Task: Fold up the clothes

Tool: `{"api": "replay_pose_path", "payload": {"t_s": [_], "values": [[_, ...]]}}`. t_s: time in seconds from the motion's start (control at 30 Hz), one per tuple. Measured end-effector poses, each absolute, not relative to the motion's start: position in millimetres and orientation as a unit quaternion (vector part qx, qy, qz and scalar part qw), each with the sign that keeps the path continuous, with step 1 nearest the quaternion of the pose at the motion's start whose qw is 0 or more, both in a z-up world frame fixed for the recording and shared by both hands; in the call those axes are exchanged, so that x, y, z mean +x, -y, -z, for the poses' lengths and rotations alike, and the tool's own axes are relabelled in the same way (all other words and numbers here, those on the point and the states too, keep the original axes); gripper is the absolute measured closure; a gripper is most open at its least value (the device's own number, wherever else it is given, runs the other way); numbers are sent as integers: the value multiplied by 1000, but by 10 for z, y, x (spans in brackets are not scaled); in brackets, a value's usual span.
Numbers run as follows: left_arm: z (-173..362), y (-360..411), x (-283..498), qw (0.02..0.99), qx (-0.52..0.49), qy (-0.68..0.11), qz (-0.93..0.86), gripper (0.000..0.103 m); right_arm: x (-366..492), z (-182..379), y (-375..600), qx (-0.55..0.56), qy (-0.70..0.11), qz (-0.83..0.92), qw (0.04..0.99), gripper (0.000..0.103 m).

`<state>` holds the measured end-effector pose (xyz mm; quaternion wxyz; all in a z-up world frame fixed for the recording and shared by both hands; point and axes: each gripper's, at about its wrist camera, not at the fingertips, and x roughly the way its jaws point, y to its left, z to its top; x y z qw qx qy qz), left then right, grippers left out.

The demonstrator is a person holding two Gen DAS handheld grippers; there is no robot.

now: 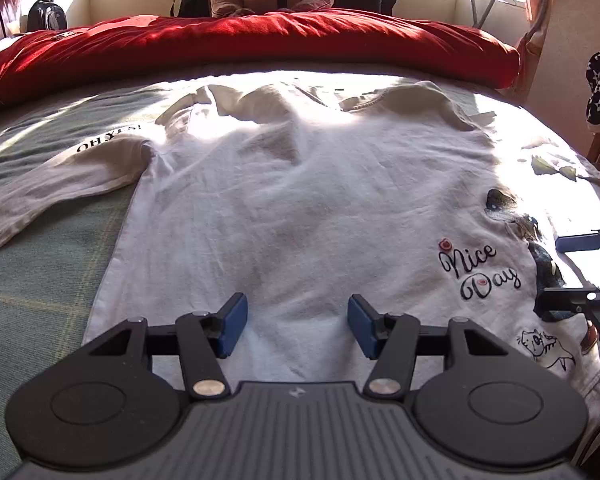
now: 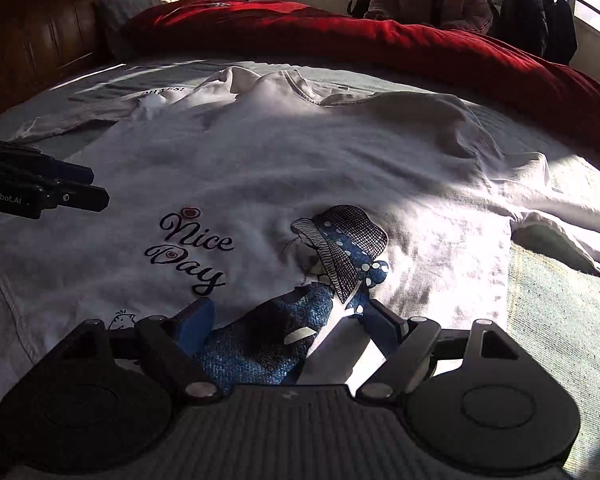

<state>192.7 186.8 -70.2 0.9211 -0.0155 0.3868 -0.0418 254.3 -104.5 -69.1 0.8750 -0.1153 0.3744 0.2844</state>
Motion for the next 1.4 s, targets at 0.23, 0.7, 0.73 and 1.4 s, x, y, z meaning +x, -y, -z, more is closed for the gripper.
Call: {"api": "replay_pose_path", "payload": {"t_s": [0.23,0.7,0.73,1.4], "values": [[722,-2140,1252,924,-21,-382,-27,29,1900,792,1667,-76,-383,-243,888,0],[526,-940,1367,933,55,-346,84,22,1749,641,1453,-82,-357,-240,899,0],[605,-882,1394,928,55,-359,84,22,1747,672,1426,-81,-359,-242,898,0],[730,-1437,1100,921,-54,-385,-7,17,1658,884,1364,-70,-344,-252,902,0]]}}
